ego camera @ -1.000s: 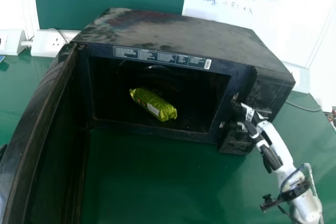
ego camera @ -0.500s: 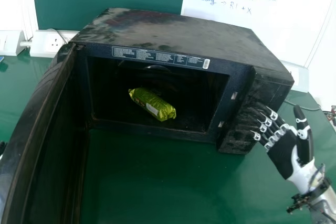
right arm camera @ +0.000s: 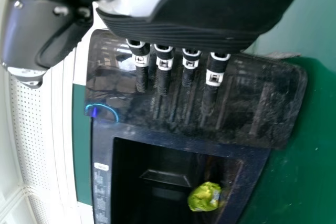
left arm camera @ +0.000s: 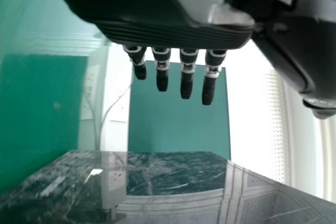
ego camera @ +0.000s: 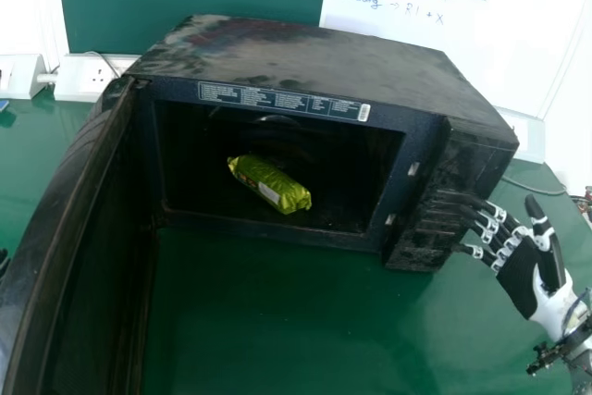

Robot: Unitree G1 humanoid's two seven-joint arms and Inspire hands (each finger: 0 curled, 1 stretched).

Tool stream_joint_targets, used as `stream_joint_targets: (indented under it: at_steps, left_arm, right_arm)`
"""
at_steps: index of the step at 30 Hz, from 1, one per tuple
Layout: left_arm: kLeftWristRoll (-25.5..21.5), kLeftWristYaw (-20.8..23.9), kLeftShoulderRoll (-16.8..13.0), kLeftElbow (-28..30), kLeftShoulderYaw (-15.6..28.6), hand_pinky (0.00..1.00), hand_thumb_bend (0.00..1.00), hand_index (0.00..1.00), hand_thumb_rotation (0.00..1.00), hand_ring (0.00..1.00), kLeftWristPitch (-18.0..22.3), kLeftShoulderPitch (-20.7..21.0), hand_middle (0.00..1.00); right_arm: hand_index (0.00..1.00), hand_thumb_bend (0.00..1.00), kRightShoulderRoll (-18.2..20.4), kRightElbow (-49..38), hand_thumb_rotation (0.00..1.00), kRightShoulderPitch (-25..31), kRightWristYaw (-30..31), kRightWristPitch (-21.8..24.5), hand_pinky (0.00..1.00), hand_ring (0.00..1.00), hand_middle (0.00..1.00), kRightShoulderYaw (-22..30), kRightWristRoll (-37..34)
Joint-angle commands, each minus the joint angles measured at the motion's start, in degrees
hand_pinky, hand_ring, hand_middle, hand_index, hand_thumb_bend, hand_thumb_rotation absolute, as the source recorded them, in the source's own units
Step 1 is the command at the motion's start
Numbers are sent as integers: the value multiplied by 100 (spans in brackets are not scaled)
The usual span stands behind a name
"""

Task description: Put biscuit inside oven

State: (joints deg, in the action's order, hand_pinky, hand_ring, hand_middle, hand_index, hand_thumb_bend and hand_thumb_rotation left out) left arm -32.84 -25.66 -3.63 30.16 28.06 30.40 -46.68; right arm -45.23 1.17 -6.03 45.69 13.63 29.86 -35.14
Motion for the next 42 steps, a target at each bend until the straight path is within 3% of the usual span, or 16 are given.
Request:
stream_joint_targets:
  at_steps: [1, 9, 10, 11, 12, 13, 14, 17, 20, 27, 32, 37, 42]
  left_arm:
    - [-69, -89, -25, -101, 69, 81, 96, 87, 100, 87, 126, -1, 89]
    - [1066, 93, 217, 261, 105, 80, 98, 86, 100, 87, 602, -256, 89]
    - [1050, 85, 212, 264, 47, 80, 98, 86, 100, 87, 614, -276, 89]
    - [1033, 20, 178, 190, 17, 80, 98, 86, 100, 87, 722, -260, 89]
    - [1030, -41, 148, 68, 11, 80, 99, 86, 100, 87, 881, -193, 88]
    - [982, -174, 73, -146, 9, 80, 98, 86, 100, 87, 1151, -74, 88]
    - [982, -234, 39, -292, 9, 80, 98, 86, 100, 87, 1340, 7, 88]
    - [1013, -343, -62, -599, 2, 79, 98, 86, 100, 86, 1775, 188, 88]
    - [1056, -441, -214, -855, 12, 78, 97, 85, 100, 85, 2154, 321, 87]
    - [1253, -290, -289, -801, -14, 76, 98, 85, 100, 85, 2361, 307, 87]
    - [1431, -203, -346, -789, 8, 76, 98, 85, 100, 85, 2550, 307, 87]
    - [1726, -206, -577, -1087, 151, 76, 98, 86, 100, 86, 3218, 597, 89]
    - [2111, -61, -726, -1068, 363, 76, 98, 86, 100, 86, 3321, 548, 89]
  right_arm:
    - [96, 94, -63, 10, 96, -44, 16, -125, 73, 90, 94, 63, 116]
    - [100, 90, -41, 42, 97, -124, -203, -7, 77, 94, 100, 199, 160]
    - [100, 86, -49, 53, 96, -129, -238, -29, 78, 95, 100, 202, 204]
    - [100, 68, -53, 56, 94, -138, -281, -37, 79, 96, 100, 207, 238]
    - [100, 65, -51, 86, 93, -155, -277, -59, 80, 95, 100, 215, 248]
    - [99, 56, -54, 102, 92, -171, -279, -57, 80, 94, 98, 221, 259]
    - [99, 55, -52, 137, 91, -190, -282, -80, 80, 94, 97, 223, 286]
    - [97, 60, -42, 175, 88, -229, -326, -89, 79, 92, 94, 215, 344]
    - [95, 68, -13, 239, 91, -280, -337, -96, 75, 89, 91, 207, 366]
    - [90, 91, 28, 236, 88, -345, -465, -28, 73, 86, 90, 180, 384]
    - [88, 90, 64, 70, 90, -327, -627, 105, 72, 84, 88, 178, 372]
    - [85, 78, 56, 152, 89, -349, -613, 61, 75, 81, 84, 200, 366]
    - [80, 83, 75, 113, 89, -330, -668, 77, 70, 77, 79, 201, 384]
